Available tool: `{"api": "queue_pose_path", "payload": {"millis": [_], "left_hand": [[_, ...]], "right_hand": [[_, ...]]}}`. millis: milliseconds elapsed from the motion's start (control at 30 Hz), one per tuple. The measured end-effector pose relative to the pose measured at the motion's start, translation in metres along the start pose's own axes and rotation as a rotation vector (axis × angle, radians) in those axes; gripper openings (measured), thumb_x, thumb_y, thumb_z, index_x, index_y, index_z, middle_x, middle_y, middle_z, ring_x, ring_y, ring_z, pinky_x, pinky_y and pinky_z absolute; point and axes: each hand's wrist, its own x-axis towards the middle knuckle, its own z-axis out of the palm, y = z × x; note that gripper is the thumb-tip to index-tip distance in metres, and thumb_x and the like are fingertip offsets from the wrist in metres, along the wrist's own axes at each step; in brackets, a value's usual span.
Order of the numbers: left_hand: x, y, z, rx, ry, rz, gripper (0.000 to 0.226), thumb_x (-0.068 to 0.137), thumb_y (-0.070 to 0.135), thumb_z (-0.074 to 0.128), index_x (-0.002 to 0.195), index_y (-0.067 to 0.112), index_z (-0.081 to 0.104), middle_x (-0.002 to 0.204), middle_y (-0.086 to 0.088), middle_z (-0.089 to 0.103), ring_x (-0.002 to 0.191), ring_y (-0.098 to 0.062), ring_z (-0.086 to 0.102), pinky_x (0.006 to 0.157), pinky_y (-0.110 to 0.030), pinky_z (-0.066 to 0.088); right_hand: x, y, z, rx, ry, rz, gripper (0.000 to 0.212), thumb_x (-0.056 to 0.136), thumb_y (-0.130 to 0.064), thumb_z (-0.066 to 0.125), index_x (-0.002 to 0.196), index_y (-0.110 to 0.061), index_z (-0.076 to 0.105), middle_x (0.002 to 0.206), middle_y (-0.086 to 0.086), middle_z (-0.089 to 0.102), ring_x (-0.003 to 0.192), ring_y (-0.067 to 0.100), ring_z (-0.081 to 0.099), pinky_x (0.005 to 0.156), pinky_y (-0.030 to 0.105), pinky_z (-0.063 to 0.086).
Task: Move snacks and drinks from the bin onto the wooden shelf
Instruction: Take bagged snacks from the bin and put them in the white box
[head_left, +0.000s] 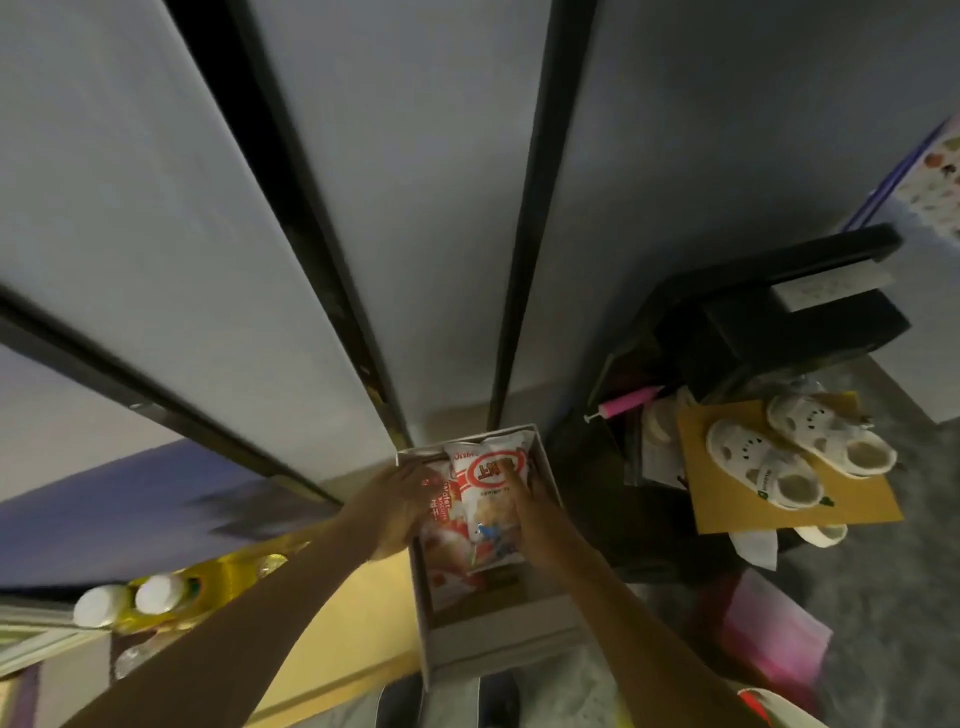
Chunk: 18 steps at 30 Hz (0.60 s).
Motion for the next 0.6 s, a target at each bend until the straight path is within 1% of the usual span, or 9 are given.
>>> {"api": "queue_pose_path", "payload": {"millis": [67,100,167,267,333,400,467,533,600], "left_hand": [[-0.014,0.011,-0.008,-0.146,0.039,-0.124,0.063,0.090,0.054,0.072,0.144,0.028,0.054,0.148,0.000,0.059,0.134,-0.023,0.060,0.114,-0.042,0.050],[-0.022,0.017,-0.014,-0.185,0.038,-0.190,0.065,0.093,0.062,0.062,0.148,0.030,0.048,0.154,0.002,0.053,0.141,-0.023,0.055,0.118,-0.044,0.047],[-0.039,0.028,-0.029,-0.277,0.003,-0.343,0.072,0.094,0.072,0.052,0.154,0.034,0.039,0.162,0.006,0.043,0.149,-0.020,0.042,0.124,-0.044,0.038],[-0.070,0.045,-0.050,-0.385,0.085,-0.522,0.086,0.088,0.086,0.041,0.159,0.040,0.029,0.168,0.011,0.032,0.154,-0.018,0.032,0.126,-0.045,0.033],[-0.096,0.049,-0.060,-0.378,0.149,-0.608,0.084,0.090,0.085,0.037,0.160,0.041,0.027,0.170,0.012,0.026,0.155,-0.019,0.031,0.126,-0.045,0.032],[-0.129,0.051,-0.074,-0.371,0.242,-0.662,0.082,0.093,0.084,0.031,0.161,0.038,0.030,0.170,0.010,0.028,0.154,-0.018,0.033,0.124,-0.043,0.030],[-0.167,0.056,-0.091,-0.392,0.359,-0.694,0.078,0.095,0.082,0.032,0.159,0.037,0.035,0.165,0.009,0.036,0.149,-0.018,0.039,0.120,-0.042,0.036],[-0.210,0.055,-0.104,-0.370,0.458,-0.722,0.072,0.097,0.078,0.040,0.156,0.038,0.038,0.159,0.011,0.041,0.143,-0.017,0.046,0.113,-0.040,0.041],[-0.262,0.053,-0.111,-0.309,0.538,-0.820,0.076,0.096,0.078,0.045,0.158,0.034,0.038,0.162,0.006,0.040,0.146,-0.019,0.044,0.115,-0.043,0.040]], "right_hand": [[-0.005,-0.011,-0.007,-0.128,-0.044,-0.046,0.107,0.097,-0.041,0.073,0.164,-0.050,-0.010,0.174,0.008,0.004,0.150,0.030,0.038,0.115,0.049,0.048],[-0.008,-0.016,-0.009,-0.161,-0.036,-0.032,0.113,0.094,-0.045,0.077,0.164,-0.046,-0.011,0.174,0.007,0.001,0.149,0.030,0.041,0.112,0.047,0.050],[-0.017,-0.026,-0.015,-0.180,0.025,-0.030,0.111,0.088,-0.053,0.078,0.162,-0.047,-0.005,0.174,0.004,-0.003,0.153,0.033,0.036,0.115,0.048,0.048],[-0.030,-0.048,-0.027,-0.263,0.124,-0.111,0.105,0.087,-0.073,0.064,0.162,-0.047,-0.005,0.176,0.000,-0.006,0.161,0.034,0.017,0.119,0.054,0.042],[-0.044,-0.077,-0.039,-0.347,0.163,-0.223,0.102,0.089,-0.083,0.050,0.167,-0.038,0.000,0.177,-0.001,-0.001,0.162,0.030,0.013,0.125,0.053,0.033],[-0.059,-0.115,-0.047,-0.398,0.145,-0.333,0.103,0.092,-0.085,0.043,0.169,-0.030,0.003,0.178,-0.001,0.000,0.163,0.028,0.010,0.127,0.052,0.022],[-0.072,-0.156,-0.049,-0.392,0.111,-0.435,0.104,0.092,-0.082,0.047,0.170,-0.029,0.001,0.178,-0.001,-0.001,0.163,0.026,0.009,0.127,0.051,0.022],[-0.081,-0.197,-0.040,-0.399,0.078,-0.538,0.106,0.092,-0.079,0.054,0.170,-0.028,0.002,0.178,-0.001,-0.002,0.162,0.026,0.009,0.126,0.049,0.024],[-0.092,-0.241,-0.023,-0.445,0.065,-0.638,0.110,0.090,-0.080,0.054,0.170,-0.025,0.003,0.178,0.000,-0.002,0.163,0.025,0.007,0.128,0.046,0.023]]}}
